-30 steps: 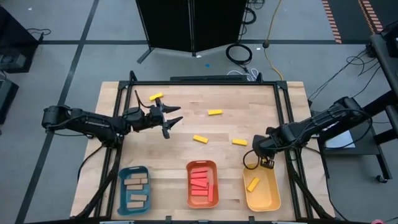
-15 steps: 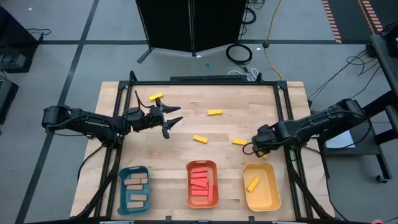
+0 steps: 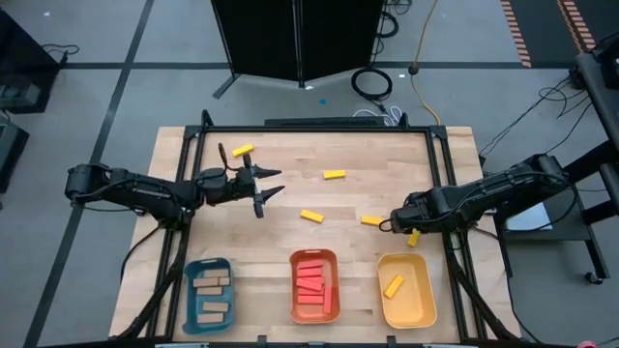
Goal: Sort blocks
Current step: Put the bottom left yellow block into the yellow bin
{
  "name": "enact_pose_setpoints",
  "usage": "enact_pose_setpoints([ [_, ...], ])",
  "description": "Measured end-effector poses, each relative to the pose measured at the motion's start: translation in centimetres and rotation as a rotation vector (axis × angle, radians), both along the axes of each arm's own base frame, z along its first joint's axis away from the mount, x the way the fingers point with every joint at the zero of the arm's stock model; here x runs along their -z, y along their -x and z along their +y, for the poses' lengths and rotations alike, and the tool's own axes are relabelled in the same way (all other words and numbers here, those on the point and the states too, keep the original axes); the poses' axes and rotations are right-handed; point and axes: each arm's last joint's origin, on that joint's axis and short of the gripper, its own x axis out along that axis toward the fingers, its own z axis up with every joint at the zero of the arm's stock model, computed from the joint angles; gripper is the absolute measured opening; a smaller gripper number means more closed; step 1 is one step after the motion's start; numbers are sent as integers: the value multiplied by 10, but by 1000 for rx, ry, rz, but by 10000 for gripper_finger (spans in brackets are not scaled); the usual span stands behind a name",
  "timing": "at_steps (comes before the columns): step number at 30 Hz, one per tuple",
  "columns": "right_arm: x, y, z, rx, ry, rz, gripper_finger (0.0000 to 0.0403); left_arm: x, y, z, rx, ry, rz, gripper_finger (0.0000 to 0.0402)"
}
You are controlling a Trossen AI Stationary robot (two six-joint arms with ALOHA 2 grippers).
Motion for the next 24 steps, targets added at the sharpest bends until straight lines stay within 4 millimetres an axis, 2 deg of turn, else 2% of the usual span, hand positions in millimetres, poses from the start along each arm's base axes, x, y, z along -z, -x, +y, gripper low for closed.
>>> enact_pose_setpoints([
  [3, 2, 1, 3, 118, 2, 29, 219, 4, 0, 1, -2, -10, 50, 210],
  [6, 6, -1, 8, 162, 58, 46, 216, 7, 1, 3, -12, -13, 79, 210],
  [14, 35, 5, 10, 151, 87, 81, 211, 8, 2, 10, 53, -8, 87, 210],
  [24, 61, 10, 12, 164, 51, -10, 210, 2, 3, 15, 68, -41, 27, 210],
])
